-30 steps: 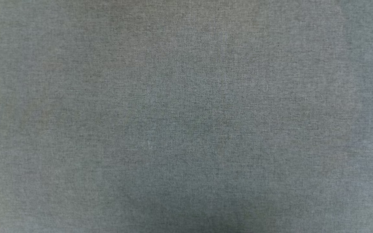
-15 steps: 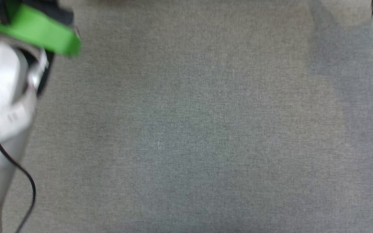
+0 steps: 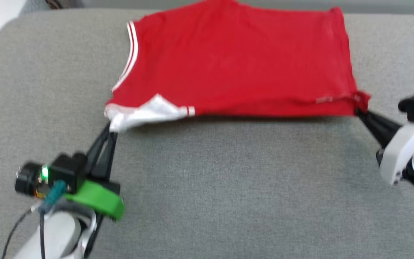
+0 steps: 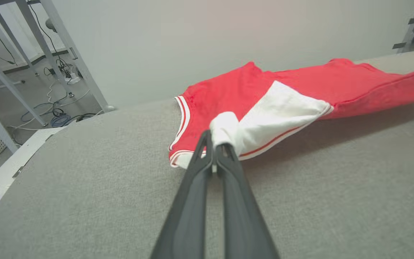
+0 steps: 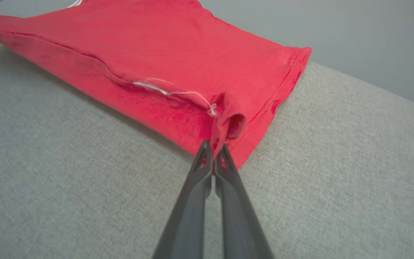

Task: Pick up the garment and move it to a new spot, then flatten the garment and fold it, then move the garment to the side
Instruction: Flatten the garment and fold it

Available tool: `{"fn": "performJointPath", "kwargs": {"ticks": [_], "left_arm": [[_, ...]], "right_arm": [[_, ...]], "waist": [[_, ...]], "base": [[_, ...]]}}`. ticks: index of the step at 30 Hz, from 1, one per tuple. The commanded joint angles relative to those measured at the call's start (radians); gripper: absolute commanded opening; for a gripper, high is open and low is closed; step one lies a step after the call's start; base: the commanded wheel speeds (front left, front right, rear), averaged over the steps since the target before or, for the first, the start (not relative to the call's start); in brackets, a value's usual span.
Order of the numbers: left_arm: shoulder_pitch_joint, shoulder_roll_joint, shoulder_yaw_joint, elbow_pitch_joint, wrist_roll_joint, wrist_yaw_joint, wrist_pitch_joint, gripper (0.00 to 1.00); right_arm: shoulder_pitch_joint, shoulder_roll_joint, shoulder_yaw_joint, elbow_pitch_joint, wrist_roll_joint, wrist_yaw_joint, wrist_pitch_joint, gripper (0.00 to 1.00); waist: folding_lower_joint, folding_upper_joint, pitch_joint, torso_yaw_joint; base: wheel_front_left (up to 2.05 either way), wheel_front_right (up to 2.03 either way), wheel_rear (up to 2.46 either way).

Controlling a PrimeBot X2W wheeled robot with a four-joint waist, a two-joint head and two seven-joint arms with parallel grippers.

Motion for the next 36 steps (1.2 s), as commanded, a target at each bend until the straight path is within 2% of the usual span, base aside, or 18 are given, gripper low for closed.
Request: {"fn": "performJointPath", "kwargs": {"ticks": [1, 12, 24, 29, 33, 36], "left_arm": [[0.041, 0.004, -0.002, -0.005, -0.007, 0.016, -0.006, 0.0], [0.298, -0.01, -0.083, -0.007, -0.056, 0.04, 0.022, 0.0], [0.45, -0.052, -0.127, 0.017, -0.137, 0.042, 0.037, 0.0], [0.451, -0.058, -0.14, 0.045, -0.134, 0.033, 0.036, 0.0], [0.398, -0.054, -0.136, 0.054, -0.106, 0.026, 0.027, 0.0], [0.327, -0.042, -0.137, 0.058, -0.074, 0.004, 0.023, 0.0]], "right_arm": [[0.041, -0.008, -0.01, -0.007, 0.01, 0.0, -0.003, 0.0], [0.342, -0.044, -0.066, -0.047, 0.015, 0.0, -0.012, 0.0], [0.64, -0.048, -0.181, -0.127, 0.002, 0.0, 0.027, 0.0], [0.702, -0.03, -0.251, -0.151, -0.021, 0.0, 0.044, 0.0], [0.712, 0.003, -0.311, -0.181, -0.024, 0.0, 0.052, 0.0], [0.707, 0.019, -0.352, -0.203, -0.03, 0.0, 0.066, 0.0]], "waist": [[0.0001, -0.0001, -0.077, 0.003], [0.0001, -0.0001, -0.198, 0.017], [0.0001, -0.0001, -0.235, 0.019], [0.0001, -0.0001, -0.228, 0.016], [0.0001, -0.0001, -0.215, 0.013], [0.0001, -0.0001, -0.206, 0.008]], "base": [[0.0, 0.0, 0.0], [0.0, 0.0, 0.0], [0.0, 0.0, 0.0], [0.0, 0.0, 0.0], [0.0, 0.0, 0.0], [0.0, 0.0, 0.0]]}}
